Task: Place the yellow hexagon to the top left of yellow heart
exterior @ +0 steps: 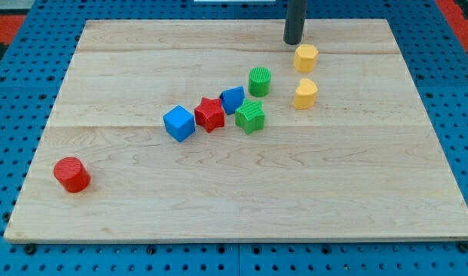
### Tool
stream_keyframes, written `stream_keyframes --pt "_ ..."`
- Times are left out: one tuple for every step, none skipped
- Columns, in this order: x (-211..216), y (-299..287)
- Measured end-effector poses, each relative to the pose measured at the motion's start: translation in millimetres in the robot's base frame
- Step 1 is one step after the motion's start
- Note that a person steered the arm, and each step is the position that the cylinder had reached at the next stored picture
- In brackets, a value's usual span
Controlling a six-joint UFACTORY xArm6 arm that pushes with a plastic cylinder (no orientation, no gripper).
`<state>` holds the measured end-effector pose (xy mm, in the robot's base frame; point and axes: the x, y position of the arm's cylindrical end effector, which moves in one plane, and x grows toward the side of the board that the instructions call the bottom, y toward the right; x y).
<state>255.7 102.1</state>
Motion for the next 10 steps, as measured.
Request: stream_keyframes --pt "-11.0 6.5" --pt "17.8 24.0" --pt "75.4 -15.8" --pt "88.2 -49.8" --pt "77.0 -5.7" --pt "79.0 45.9" --pt "94.4 32.8" --pt "104.7 42.8" --pt "111.5 13.9" --pt "107.8 13.1"
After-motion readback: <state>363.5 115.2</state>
